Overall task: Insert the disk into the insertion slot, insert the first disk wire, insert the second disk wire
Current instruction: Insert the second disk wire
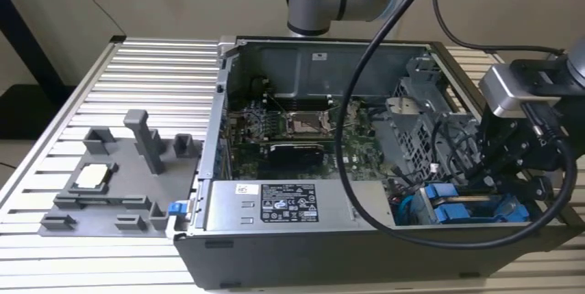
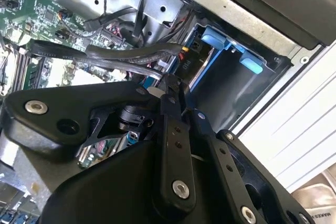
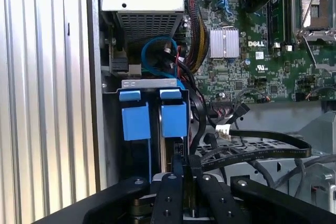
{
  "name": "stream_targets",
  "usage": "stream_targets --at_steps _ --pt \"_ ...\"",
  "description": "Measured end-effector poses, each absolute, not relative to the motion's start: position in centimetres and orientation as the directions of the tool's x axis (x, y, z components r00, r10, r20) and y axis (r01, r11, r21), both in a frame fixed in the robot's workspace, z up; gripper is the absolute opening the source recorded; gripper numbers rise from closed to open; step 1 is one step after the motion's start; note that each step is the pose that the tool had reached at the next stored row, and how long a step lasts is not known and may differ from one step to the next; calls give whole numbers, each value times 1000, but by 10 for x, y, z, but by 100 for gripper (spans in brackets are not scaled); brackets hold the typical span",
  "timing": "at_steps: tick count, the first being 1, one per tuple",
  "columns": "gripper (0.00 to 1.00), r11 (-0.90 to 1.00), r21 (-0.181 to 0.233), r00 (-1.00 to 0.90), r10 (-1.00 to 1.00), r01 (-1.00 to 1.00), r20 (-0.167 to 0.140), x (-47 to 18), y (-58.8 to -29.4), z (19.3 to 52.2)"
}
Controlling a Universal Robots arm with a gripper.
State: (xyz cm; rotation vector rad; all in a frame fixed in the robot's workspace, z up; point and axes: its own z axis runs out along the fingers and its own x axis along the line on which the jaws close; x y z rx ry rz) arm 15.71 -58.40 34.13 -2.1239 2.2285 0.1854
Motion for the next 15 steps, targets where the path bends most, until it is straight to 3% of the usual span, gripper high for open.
stream_targets --at_steps 15 --pt "18 65 48 -71 -990 -997 -125 157 -584 334"
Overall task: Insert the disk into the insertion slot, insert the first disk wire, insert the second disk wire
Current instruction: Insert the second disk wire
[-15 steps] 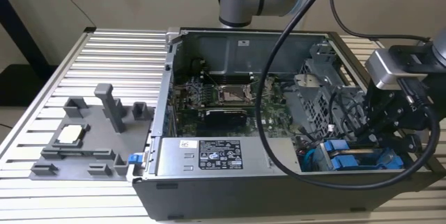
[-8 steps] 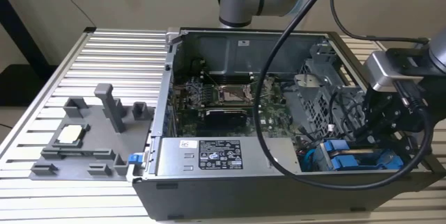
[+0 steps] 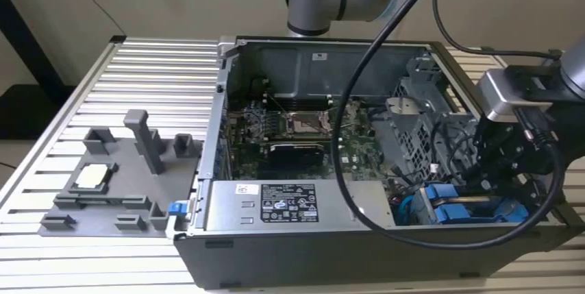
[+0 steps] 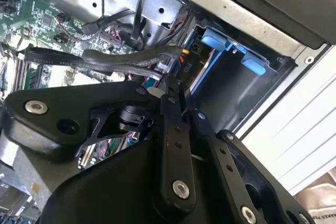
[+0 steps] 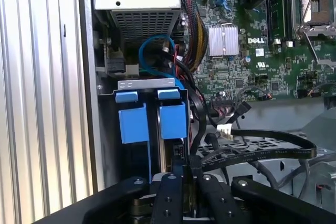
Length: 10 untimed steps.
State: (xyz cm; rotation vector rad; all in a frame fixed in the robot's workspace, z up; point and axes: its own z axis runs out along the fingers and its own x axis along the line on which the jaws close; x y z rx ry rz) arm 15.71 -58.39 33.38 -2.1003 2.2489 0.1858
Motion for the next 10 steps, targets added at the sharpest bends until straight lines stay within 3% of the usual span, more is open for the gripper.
stream_targets --at_steps 1,2,10 --pt "18 65 48 -71 -990 -997 -125 157 -584 334" --pt "24 65 48 -71 -990 -997 -125 157 -584 334" --pt "24 66 48 -72 -990 -997 -125 157 -584 357"
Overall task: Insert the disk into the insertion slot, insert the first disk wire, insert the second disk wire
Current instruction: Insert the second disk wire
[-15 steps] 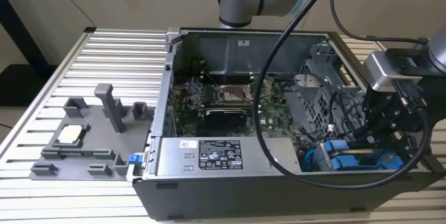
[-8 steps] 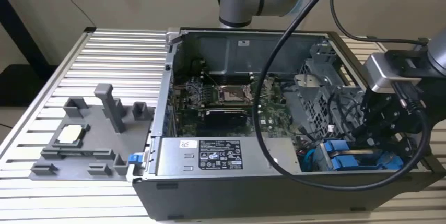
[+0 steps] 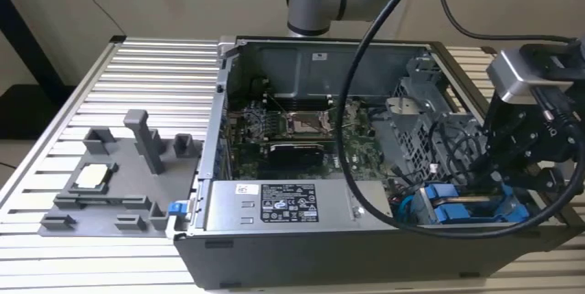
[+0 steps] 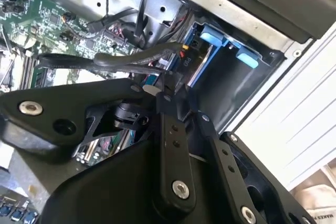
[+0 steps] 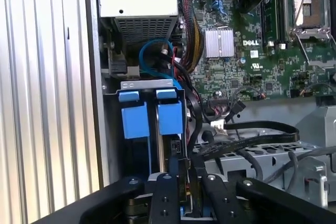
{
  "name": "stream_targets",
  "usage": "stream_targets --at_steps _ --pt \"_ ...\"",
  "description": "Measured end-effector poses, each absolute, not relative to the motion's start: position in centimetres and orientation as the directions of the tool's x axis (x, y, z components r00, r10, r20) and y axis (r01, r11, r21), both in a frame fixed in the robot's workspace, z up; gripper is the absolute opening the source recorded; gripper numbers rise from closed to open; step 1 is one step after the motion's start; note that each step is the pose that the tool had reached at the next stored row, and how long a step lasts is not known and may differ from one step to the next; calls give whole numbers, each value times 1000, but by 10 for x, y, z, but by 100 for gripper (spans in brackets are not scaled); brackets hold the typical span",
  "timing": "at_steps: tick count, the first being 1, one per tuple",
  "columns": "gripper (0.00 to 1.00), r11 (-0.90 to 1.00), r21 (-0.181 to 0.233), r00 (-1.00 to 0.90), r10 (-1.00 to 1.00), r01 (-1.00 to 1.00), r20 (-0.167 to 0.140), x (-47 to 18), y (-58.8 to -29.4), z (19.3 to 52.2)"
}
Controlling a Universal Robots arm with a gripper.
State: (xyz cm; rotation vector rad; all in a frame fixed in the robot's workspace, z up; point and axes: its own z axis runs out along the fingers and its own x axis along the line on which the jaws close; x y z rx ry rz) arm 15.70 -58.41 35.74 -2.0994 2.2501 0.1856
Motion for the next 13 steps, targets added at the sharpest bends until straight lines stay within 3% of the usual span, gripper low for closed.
stream_targets --at_steps 7,13 --pt "24 66 48 -72 -990 -997 -124 157 -584 389" --pt "24 66 48 -72 -990 -997 -122 157 -584 390"
